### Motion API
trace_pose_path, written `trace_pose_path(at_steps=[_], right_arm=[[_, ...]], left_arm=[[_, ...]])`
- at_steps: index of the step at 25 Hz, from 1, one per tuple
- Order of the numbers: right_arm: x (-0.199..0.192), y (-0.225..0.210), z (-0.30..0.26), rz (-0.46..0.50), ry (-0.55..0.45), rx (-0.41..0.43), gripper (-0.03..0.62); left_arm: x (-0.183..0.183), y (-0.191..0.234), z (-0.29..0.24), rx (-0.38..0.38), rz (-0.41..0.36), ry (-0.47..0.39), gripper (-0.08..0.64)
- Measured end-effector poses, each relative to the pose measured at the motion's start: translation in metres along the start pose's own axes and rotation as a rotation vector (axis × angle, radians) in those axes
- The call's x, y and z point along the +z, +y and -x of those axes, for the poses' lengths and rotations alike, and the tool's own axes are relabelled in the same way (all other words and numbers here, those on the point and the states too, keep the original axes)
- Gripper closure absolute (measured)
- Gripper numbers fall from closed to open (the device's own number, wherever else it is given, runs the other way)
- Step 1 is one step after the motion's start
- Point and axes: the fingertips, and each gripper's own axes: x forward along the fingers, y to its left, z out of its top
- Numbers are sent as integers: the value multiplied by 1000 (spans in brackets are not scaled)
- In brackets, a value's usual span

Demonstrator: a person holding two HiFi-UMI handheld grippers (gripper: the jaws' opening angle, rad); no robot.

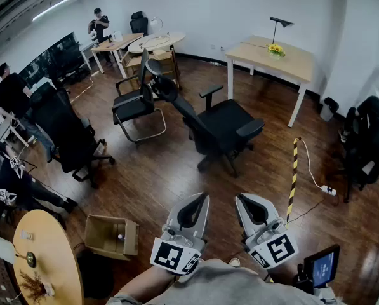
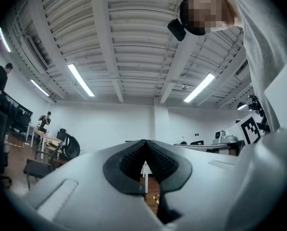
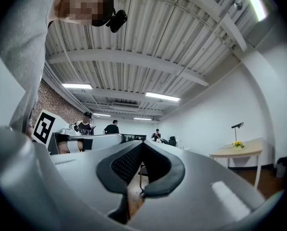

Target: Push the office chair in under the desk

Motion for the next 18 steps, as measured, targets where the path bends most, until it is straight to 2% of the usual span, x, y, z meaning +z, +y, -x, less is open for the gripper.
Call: trace_pose_path(at_steps=[9, 18], right_arm=[[-12, 18, -28, 1, 26, -13, 586], [-30, 39, -58, -15, 67, -69, 586]], left_arm=[[-2, 32, 10, -8, 25, 2, 560], [-13, 68, 18, -64, 71, 32, 560]])
